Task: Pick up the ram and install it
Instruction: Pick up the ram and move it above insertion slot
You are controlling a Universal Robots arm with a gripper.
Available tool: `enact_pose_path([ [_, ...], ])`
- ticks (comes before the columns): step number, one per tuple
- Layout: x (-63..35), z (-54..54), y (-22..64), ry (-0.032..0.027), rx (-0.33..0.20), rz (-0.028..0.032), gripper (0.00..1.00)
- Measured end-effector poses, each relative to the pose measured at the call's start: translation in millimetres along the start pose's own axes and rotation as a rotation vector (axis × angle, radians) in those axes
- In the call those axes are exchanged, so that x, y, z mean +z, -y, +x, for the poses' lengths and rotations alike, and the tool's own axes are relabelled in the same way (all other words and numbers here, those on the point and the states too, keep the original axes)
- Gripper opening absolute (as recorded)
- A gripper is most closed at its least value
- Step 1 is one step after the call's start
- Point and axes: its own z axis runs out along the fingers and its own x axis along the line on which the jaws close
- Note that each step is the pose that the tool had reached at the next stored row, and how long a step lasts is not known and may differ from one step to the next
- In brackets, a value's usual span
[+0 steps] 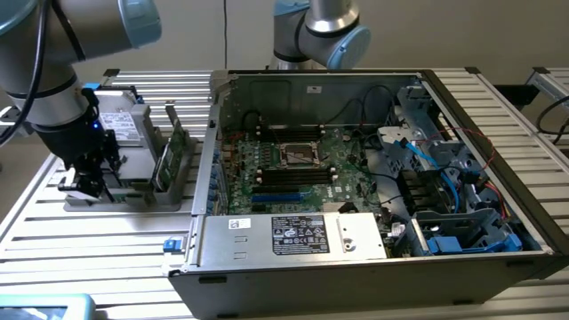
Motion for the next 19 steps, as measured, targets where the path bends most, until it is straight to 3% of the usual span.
enact_pose_path([
  [6, 4.2, -7.6, 0.3, -0.0075, -0.001, -0.002, 0.42],
  [19, 14.7, -8.1, 0.3, -0.0084, -0.006, -0.0019, 0.42],
])
